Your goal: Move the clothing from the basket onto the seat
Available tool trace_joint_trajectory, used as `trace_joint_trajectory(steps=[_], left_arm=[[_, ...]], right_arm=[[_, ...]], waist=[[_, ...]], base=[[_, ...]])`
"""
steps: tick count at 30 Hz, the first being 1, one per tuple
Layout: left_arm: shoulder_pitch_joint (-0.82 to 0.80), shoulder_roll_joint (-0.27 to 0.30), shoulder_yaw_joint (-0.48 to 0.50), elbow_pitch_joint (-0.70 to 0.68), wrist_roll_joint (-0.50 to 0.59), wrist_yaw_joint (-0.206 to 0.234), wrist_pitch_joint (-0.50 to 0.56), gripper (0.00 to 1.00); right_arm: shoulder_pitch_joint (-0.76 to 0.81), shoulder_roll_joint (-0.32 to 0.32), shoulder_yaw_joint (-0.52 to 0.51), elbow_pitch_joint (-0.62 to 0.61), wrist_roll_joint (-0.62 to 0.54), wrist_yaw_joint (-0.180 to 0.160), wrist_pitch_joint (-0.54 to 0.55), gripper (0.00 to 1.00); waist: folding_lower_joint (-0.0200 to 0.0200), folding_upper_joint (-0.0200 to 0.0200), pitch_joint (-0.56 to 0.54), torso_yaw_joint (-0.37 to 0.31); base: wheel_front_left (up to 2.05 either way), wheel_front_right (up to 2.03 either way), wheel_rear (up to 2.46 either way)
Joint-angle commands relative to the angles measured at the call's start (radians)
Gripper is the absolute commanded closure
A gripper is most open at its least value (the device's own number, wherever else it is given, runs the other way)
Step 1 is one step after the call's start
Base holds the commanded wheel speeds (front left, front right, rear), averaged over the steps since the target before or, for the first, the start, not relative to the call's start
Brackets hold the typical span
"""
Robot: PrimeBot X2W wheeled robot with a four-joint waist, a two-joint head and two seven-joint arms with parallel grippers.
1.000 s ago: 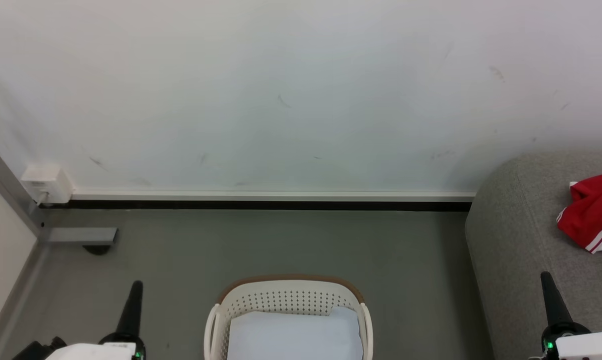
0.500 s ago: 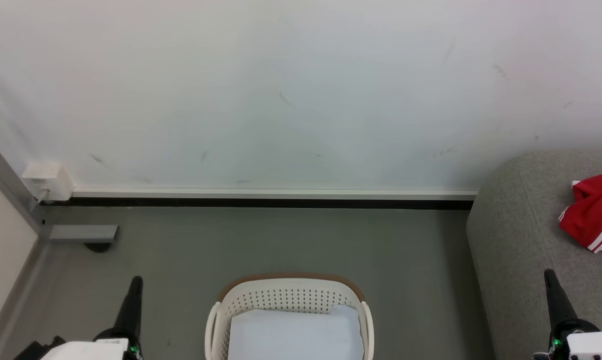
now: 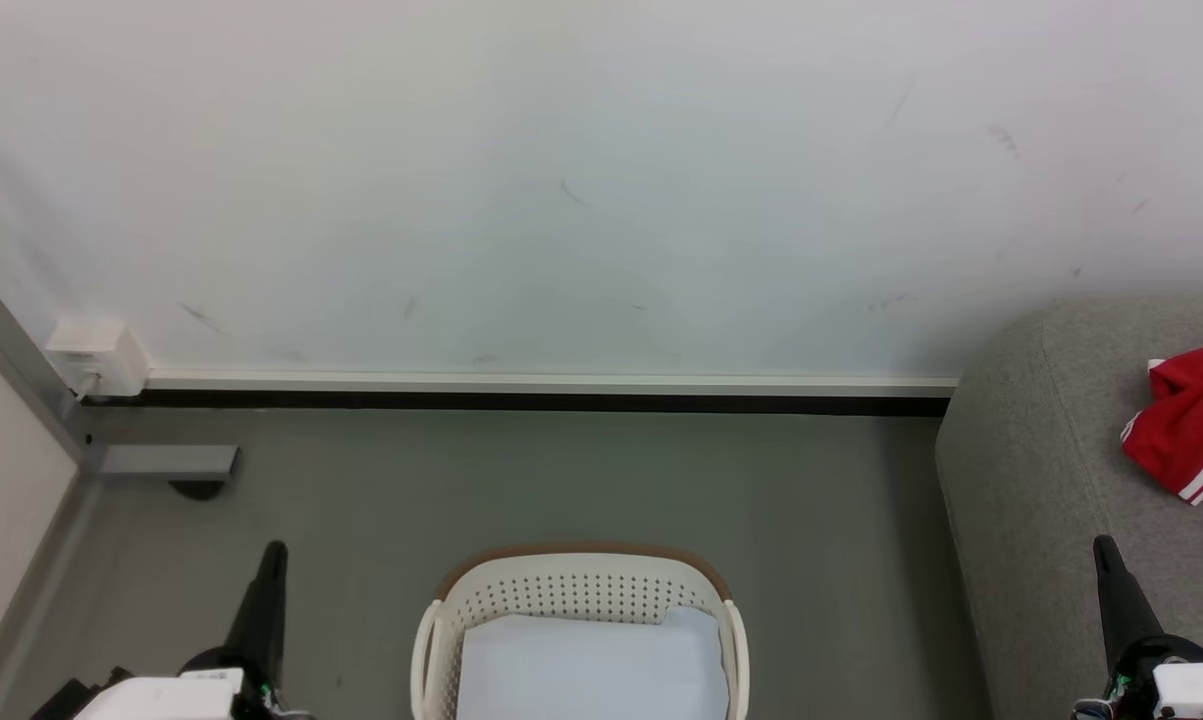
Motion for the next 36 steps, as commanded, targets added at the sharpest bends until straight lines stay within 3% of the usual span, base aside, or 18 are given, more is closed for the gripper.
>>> trace_joint_trajectory(steps=[1,12,36], left_arm=[[-0.011,0.006,0.003,-0.005,-0.023,-0.007,0.005,1.00],[-0.018,0.006,0.005,-0.005,-0.099,-0.011,0.026,1.00],[-0.017,0.006,0.004,-0.005,-0.094,-0.010,0.025,1.00]], right_arm=[[-0.012,0.003,-0.006,-0.009,0.024,-0.002,0.007,1.00],[-0.015,0.005,-0.020,-0.011,0.090,-0.002,0.027,1.00],[-0.014,0.004,-0.019,-0.010,0.085,-0.002,0.027,1.00]], waist=[[0.0000,0.0000,0.001,0.000],[0.0000,0.0000,0.005,0.003],[0.0000,0.0000,0.005,0.003]], base=[[0.00,0.00,0.00],[0.00,0.00,0.00],[0.00,0.00,0.00]])
